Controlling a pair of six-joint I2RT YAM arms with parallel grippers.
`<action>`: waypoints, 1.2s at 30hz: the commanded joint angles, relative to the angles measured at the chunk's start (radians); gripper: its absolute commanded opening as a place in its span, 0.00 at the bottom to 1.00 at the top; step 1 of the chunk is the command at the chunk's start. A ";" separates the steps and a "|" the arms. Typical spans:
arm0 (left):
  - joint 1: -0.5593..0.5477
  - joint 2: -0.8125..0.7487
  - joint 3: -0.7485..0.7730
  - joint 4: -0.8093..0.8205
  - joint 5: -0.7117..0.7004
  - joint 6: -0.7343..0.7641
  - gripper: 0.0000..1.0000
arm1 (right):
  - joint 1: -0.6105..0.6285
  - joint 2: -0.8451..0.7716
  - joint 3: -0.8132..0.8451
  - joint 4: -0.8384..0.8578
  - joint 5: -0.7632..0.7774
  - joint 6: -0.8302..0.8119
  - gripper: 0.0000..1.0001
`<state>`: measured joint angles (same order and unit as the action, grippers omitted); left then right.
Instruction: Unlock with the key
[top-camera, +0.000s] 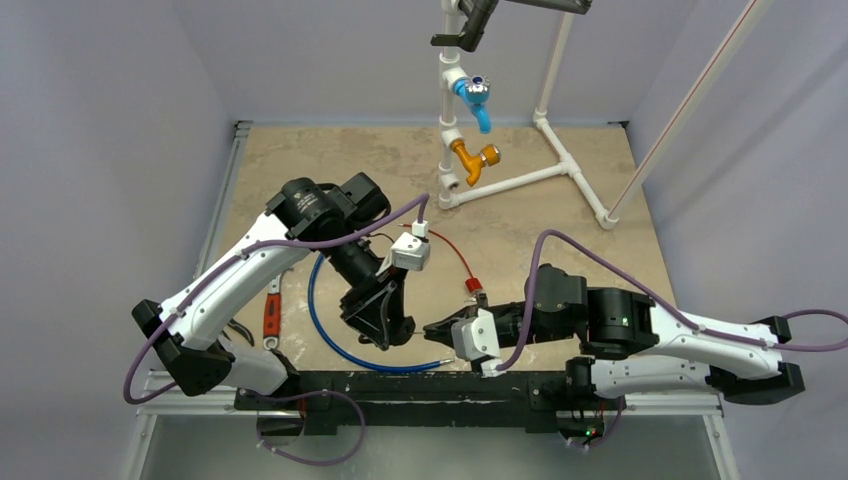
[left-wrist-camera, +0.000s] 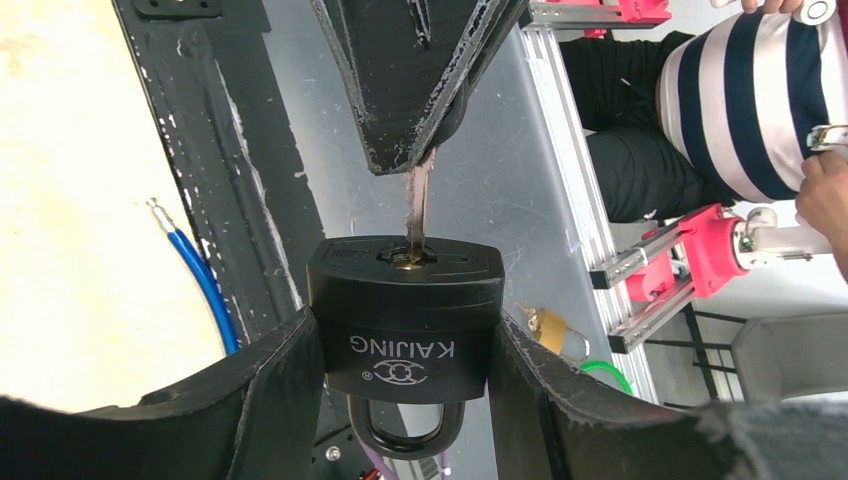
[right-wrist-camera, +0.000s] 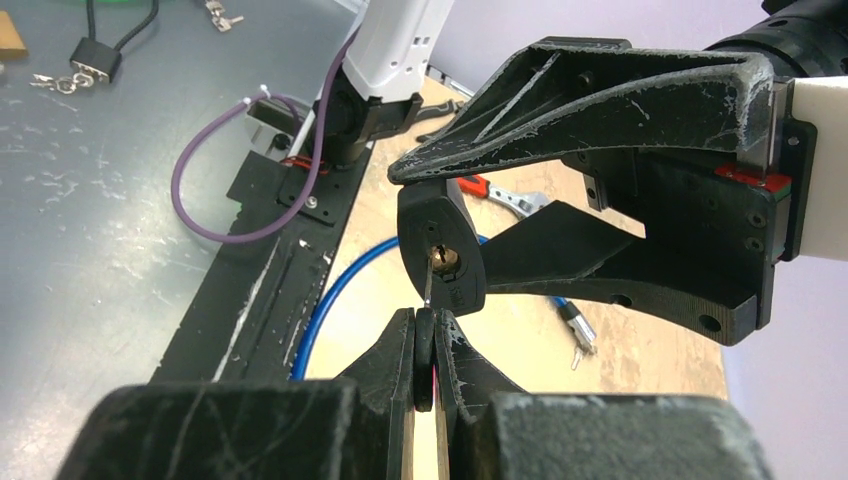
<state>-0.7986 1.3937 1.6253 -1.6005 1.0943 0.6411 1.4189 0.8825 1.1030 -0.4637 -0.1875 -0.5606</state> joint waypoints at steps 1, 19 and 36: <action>0.010 -0.020 0.056 -0.197 0.107 0.015 0.00 | 0.005 0.016 -0.022 0.035 -0.109 0.045 0.00; -0.016 -0.025 0.090 -0.197 0.092 0.021 0.00 | 0.002 0.061 -0.056 0.125 -0.191 0.067 0.00; -0.087 -0.049 0.120 -0.197 0.062 0.036 0.00 | 0.001 0.063 -0.083 0.210 -0.173 0.118 0.00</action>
<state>-0.8886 1.3579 1.6661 -1.6188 1.0092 0.6514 1.4044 0.9005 1.0492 -0.3290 -0.3283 -0.4751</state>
